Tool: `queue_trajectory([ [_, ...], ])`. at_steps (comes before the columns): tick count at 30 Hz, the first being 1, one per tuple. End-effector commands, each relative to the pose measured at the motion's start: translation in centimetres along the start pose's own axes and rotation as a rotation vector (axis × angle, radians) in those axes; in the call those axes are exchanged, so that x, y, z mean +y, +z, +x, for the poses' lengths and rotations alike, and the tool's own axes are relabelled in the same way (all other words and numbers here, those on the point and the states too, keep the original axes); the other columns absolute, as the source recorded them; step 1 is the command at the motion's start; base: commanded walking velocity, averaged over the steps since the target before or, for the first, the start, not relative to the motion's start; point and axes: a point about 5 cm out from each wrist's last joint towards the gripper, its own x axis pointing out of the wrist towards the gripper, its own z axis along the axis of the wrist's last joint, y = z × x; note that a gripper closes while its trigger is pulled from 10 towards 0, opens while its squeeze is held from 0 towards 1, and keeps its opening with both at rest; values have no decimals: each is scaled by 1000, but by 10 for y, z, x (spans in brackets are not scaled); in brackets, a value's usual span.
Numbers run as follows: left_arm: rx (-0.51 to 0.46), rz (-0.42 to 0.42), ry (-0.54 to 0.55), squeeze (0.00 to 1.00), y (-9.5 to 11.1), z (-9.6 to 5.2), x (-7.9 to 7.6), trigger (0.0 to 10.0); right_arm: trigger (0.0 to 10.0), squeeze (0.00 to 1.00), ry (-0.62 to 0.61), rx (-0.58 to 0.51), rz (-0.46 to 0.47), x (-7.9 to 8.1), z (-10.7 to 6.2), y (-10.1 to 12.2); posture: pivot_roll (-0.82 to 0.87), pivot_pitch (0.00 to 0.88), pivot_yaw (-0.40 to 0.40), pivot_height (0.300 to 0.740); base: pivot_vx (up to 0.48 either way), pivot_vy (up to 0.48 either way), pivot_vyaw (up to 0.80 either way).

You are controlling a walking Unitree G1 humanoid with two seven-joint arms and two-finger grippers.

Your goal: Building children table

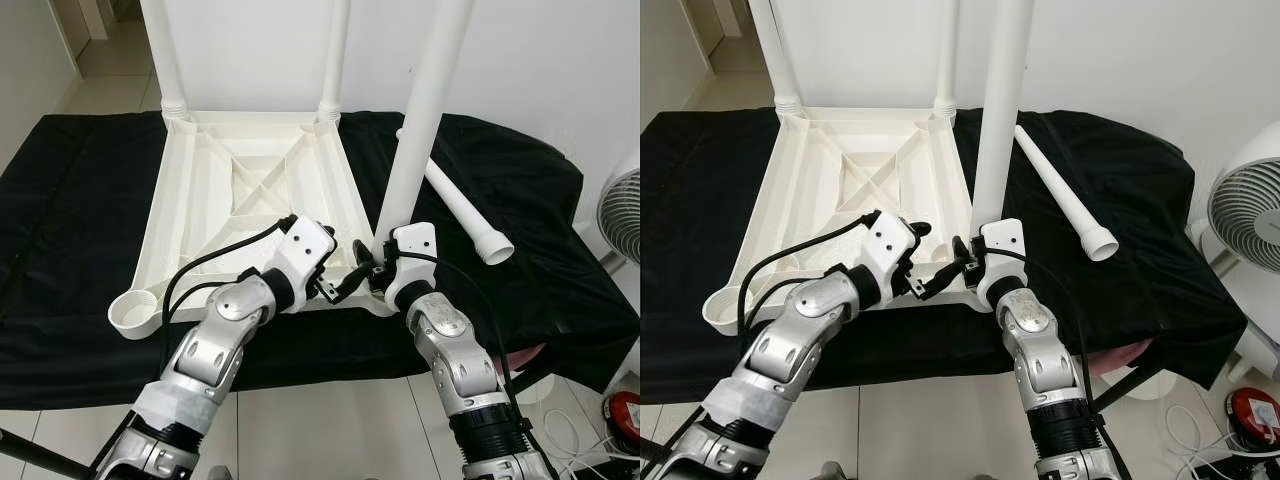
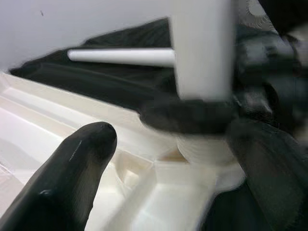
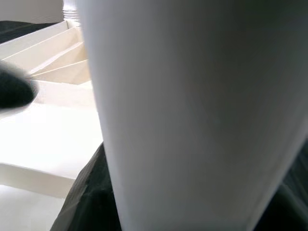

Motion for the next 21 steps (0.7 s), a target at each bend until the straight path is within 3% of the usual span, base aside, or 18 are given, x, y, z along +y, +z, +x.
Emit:
queue_trajectory([
  [1, 50, -22, -101, 0, -10, -3, -13, 10000, 10000, 0, -28, 8, -14, -10, 1, 0, -59, 0, -37, 740, 0, 0, 0],
  [14, 71, -23, -167, 0, -9, -20, -17, 10000, 10000, 0, -27, 20, -14, -14, -3, -8, -49, 0, -44, 740, 0, 0, 0],
  [21, 56, -42, -176, 0, 0, -20, -23, 10000, 10000, 0, 80, -21, -52, -7, -13, -10, -47, 0, -41, 740, 0, 0, 0],
])
